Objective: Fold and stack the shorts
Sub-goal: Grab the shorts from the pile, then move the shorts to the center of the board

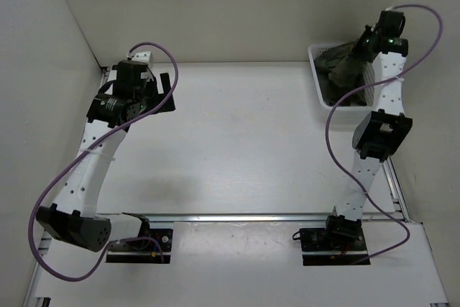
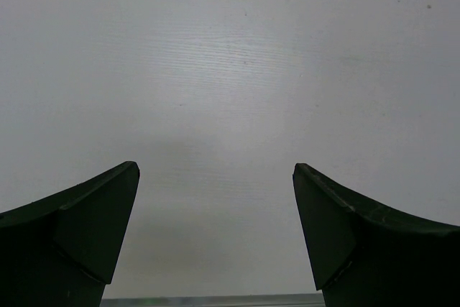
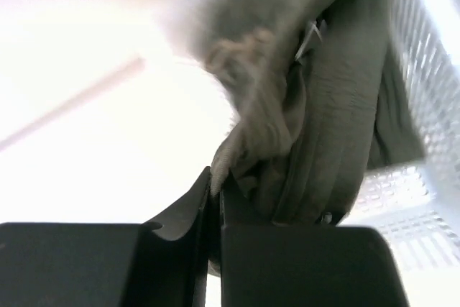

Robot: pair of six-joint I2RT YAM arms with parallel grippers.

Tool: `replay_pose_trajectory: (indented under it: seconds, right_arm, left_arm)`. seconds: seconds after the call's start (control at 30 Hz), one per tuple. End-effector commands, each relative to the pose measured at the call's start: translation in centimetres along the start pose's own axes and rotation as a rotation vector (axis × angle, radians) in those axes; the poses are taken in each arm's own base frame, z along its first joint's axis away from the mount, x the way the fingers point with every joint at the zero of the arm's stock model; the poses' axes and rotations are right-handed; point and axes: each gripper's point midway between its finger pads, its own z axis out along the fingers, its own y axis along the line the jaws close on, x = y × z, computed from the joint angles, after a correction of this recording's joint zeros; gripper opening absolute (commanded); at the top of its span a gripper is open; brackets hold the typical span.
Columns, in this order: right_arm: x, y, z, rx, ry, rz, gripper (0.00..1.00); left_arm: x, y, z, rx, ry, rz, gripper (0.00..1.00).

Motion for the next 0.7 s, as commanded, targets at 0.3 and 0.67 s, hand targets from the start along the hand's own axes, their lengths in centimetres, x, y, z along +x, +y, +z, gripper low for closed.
replay_pose_trajectory:
  seconds: [0.3, 0.67]
  right_arm:
    - [-3.7, 23.1, -35.8, -0.687, -0.454, -0.282, 0.0]
    - [19.3, 25.9, -24.4, -0.582, 0.025, -0.422, 0.56]
  left_arm:
    - [1.8, 3.5, -4.0, -0.051, 0.019, -0.165, 1.0]
    - [-0.3, 3.4, -4.7, 0.002, -0.035, -0.237, 1.0]
